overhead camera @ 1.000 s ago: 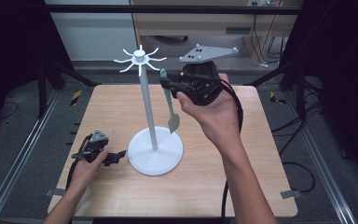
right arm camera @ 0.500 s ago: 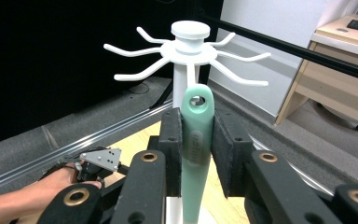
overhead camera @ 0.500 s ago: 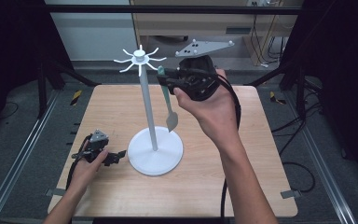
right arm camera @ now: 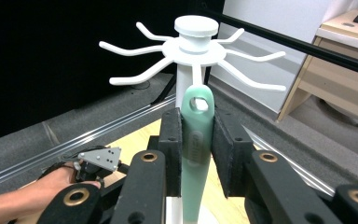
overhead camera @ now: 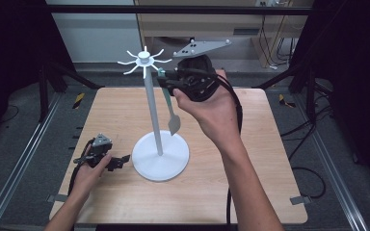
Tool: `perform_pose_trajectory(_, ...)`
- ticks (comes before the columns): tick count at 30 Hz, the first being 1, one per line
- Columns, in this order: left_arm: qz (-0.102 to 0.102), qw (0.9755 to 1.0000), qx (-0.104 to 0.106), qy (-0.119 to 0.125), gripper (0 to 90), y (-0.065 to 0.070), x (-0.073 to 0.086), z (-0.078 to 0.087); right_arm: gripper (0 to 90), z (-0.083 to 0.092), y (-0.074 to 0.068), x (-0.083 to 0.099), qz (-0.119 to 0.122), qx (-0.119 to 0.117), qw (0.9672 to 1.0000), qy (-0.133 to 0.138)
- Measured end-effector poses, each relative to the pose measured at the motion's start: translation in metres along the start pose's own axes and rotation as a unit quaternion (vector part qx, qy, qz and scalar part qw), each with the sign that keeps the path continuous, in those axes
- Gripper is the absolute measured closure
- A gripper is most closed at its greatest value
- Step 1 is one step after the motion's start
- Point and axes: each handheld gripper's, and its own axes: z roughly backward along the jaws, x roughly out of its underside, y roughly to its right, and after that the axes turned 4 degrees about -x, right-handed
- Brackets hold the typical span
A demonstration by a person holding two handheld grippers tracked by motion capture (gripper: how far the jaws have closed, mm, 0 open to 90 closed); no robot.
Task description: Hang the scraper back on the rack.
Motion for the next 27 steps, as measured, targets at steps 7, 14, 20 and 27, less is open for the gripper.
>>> perform_pose_trajectory(7, 0.001, 1.0, 0.001, 0.001, 4.1, 0.0, 0.0, 0.0, 74.2, -0.006, -0.002, 0.001, 0.001, 0.008, 1.0, 0.004)
perform_pose_trajectory(14, 0.001, 1.0, 0.001, 0.001, 4.1, 0.0, 0.0, 0.0, 73.8, -0.007, -0.004, 0.003, 0.003, 0.021, 0.9997, 0.012)
perform_pose_trajectory(20, 0.002, 1.0, 0.001, 0.001, 4.1, -0.001, 0.0, 0.0, 70.5, -0.006, -0.005, 0.007, -0.001, 0.025, 0.9995, 0.018)
perform_pose_trajectory(27, 0.0, 1.0, 0.002, 0.001, 4.1, -0.001, 0.0, 0.0, 69.4, 0.001, -0.003, 0.013, -0.004, 0.027, 0.9995, 0.017)
